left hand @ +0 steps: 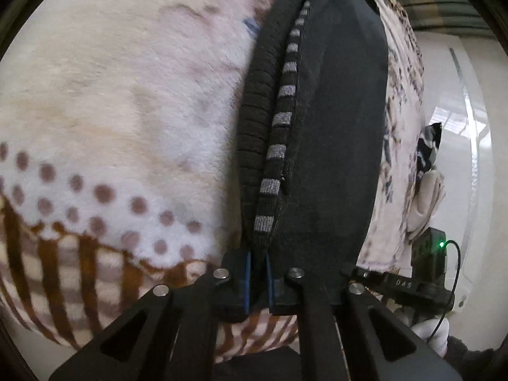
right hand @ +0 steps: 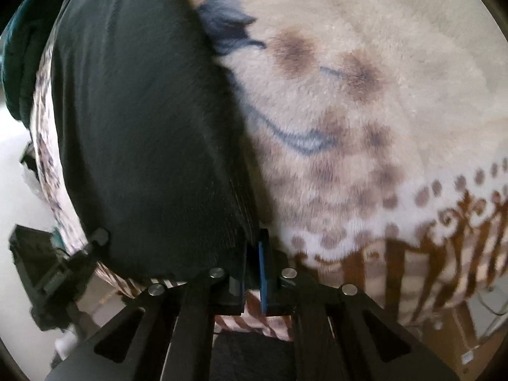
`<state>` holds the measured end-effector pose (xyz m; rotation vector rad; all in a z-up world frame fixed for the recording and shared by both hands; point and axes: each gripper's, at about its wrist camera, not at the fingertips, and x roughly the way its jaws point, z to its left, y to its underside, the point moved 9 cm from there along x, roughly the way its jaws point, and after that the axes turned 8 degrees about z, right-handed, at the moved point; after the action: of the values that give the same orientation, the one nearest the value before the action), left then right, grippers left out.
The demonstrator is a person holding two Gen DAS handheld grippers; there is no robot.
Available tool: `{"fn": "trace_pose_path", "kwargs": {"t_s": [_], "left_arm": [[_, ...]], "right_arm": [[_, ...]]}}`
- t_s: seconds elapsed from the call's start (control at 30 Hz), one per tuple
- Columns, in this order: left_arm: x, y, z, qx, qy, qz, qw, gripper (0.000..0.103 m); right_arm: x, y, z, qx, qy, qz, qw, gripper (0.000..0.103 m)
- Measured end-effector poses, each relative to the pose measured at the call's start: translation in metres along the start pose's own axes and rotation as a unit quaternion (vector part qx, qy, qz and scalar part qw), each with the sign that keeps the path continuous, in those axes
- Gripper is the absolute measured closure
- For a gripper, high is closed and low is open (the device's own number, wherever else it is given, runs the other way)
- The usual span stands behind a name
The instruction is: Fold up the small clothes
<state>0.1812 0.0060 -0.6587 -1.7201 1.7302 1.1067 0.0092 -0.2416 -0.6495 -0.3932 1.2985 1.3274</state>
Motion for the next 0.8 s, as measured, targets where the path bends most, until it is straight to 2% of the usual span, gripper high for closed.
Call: {"fn": "trace_pose_path", "kwargs": {"t_s": [0.2,0.23,0.3,0.37,0.4,0.43,0.47,0.5,0.53,0.6,0.7,0.8], "left_arm": [[0.006,0.0,0.014,0.005,-0.028,0.011,0.9996,0.098],[0.011,-0.001,0.017,0.002,-0.026,0.015,0.9996,0.098],[0.017,-0.004,0.015,-0.006,-0.018,0.024,0.9995,0.098],[0.013,-0.003,0.012,-0.019,0.011,0.037,0.9991,0.097],[0.008,-0.002,0.01,-0.026,0.03,0.04,0.9984,0.092],[0.0,-0.001,0.008,-0.031,0.047,0.039,0.9977,0.07],[-0.005,0.0,0.007,-0.031,0.056,0.035,0.9974,0.053],[-0.013,0.001,0.004,-0.028,0.074,0.026,0.9965,0.025],[-0.017,0.0,0.004,-0.027,0.088,0.02,0.9955,0.016],[-0.013,-0.003,0.01,-0.032,0.102,0.018,0.9941,0.016],[0.012,-0.012,0.018,-0.032,0.1,0.036,0.9938,0.016],[0.029,-0.02,0.012,-0.02,0.089,0.044,0.9949,0.015]], "right_arm": [[0.009,0.013,0.02,0.011,0.023,0.018,1.0,0.098],[0.015,0.012,0.02,0.015,0.027,0.022,0.999,0.098],[0.046,0.005,0.049,0.013,0.037,0.033,0.999,0.097],[0.055,-0.001,0.051,-0.02,0.055,0.045,0.997,0.092],[0.055,-0.001,0.055,-0.029,0.054,0.056,0.997,0.086],[0.054,0.002,0.06,-0.036,0.043,0.069,0.996,0.076],[0.051,0.003,0.063,-0.037,0.029,0.073,0.996,0.068],[0.045,0.003,0.065,-0.034,0.009,0.067,0.997,0.052],[0.041,0.001,0.064,-0.031,0.003,0.061,0.998,0.045],[0.038,-0.004,0.065,-0.03,-0.013,0.046,0.998,0.044],[0.054,-0.013,0.066,-0.032,-0.039,0.05,0.997,0.044],[0.07,-0.018,0.07,-0.03,-0.082,0.061,0.994,0.034]]}}
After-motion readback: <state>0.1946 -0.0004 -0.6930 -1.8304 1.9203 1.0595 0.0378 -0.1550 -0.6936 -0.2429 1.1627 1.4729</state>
